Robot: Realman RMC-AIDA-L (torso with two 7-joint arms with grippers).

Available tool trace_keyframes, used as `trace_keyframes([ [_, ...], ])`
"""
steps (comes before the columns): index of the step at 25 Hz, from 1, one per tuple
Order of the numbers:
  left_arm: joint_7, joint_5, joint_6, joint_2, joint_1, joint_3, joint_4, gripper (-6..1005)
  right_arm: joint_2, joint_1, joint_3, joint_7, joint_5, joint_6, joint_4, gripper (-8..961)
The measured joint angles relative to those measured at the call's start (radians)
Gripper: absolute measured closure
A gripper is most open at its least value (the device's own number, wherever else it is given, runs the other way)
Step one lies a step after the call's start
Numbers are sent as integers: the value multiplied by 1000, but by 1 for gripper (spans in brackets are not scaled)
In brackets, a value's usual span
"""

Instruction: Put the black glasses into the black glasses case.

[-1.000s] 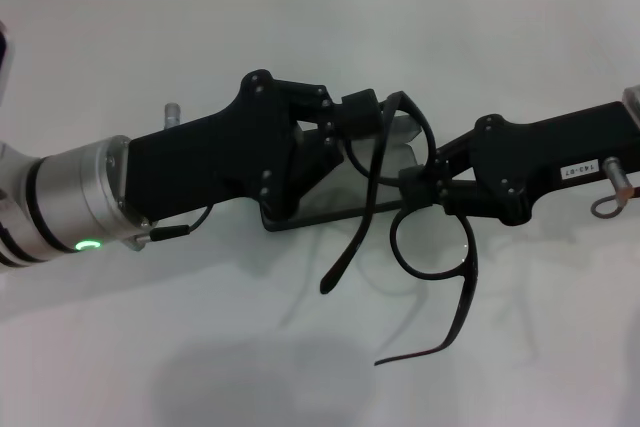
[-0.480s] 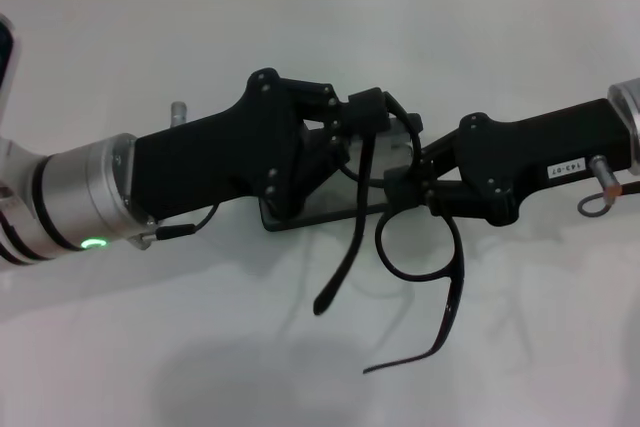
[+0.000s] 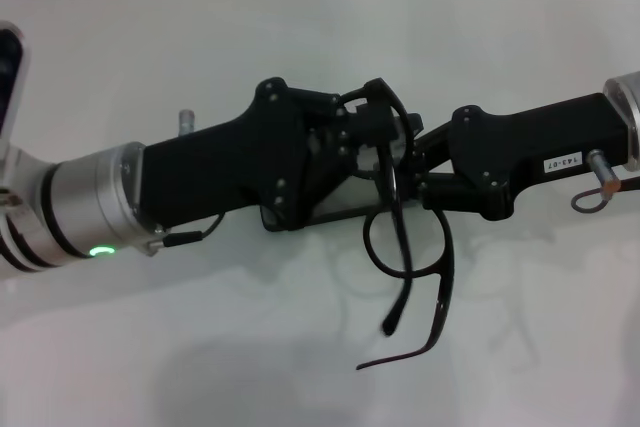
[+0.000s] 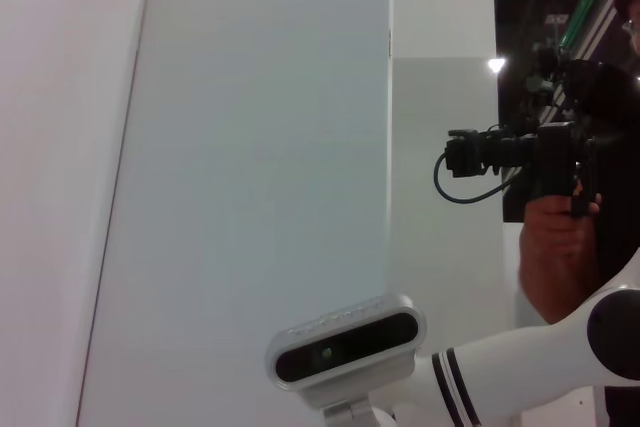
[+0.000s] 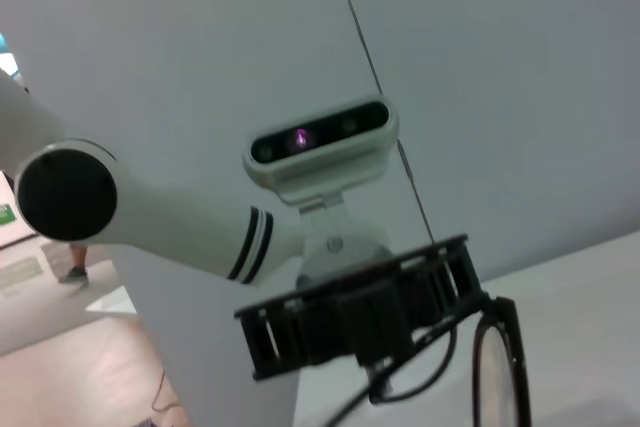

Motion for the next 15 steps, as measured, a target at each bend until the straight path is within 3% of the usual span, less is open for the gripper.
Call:
trace_keyframes([
  [15,41,-4,-2,0,-4,2,-24,995,-4,0,0,-1,37,-43,27,849],
])
